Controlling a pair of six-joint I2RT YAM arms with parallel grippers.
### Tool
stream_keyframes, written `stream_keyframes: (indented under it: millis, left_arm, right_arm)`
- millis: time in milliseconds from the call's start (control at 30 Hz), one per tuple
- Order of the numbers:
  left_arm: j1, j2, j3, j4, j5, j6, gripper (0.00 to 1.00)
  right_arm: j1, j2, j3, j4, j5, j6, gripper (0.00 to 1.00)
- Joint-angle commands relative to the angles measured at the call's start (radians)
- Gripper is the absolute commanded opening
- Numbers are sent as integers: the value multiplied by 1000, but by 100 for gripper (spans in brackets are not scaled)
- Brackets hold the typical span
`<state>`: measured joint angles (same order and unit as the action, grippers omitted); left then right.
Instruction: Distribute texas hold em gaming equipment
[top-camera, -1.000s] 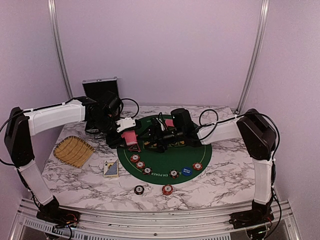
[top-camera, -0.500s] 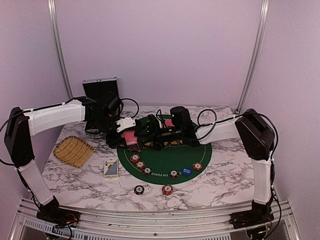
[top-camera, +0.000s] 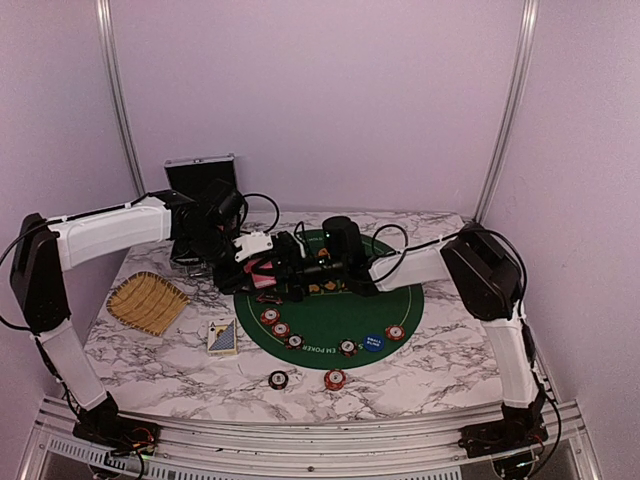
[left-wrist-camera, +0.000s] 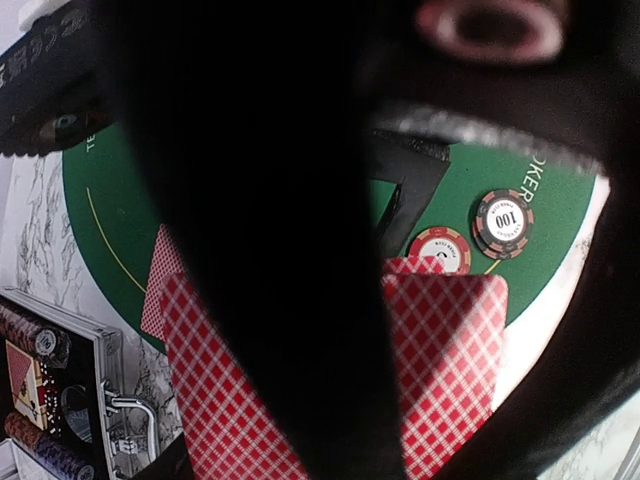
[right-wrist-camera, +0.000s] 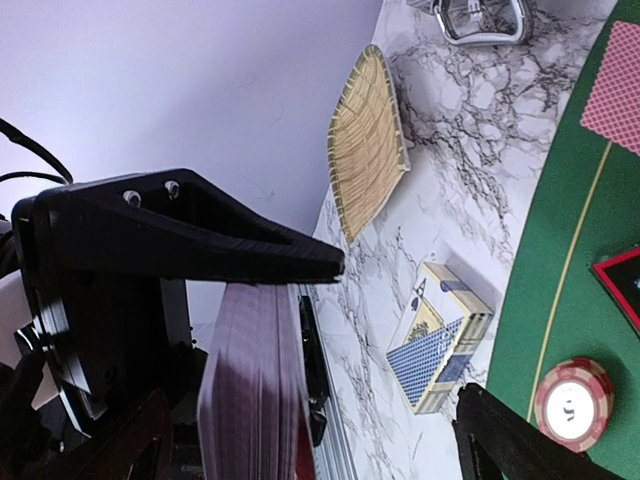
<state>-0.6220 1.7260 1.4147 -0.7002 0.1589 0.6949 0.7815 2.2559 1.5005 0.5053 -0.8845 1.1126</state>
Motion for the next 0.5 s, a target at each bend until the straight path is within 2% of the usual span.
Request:
stream_keyframes:
  millis: [0, 300, 467]
  left_arm:
    - [-10, 17, 31, -21, 15, -8, 0]
    - [-15, 3, 32, -30, 18, -5, 0]
    - [-14, -12, 24, -33, 16, 0, 0]
  right_arm:
    - [23, 56, 73, 105, -35, 69, 96]
    - [20, 113, 128, 91, -40, 95, 90]
    - [5, 88, 100, -14, -5, 29, 84]
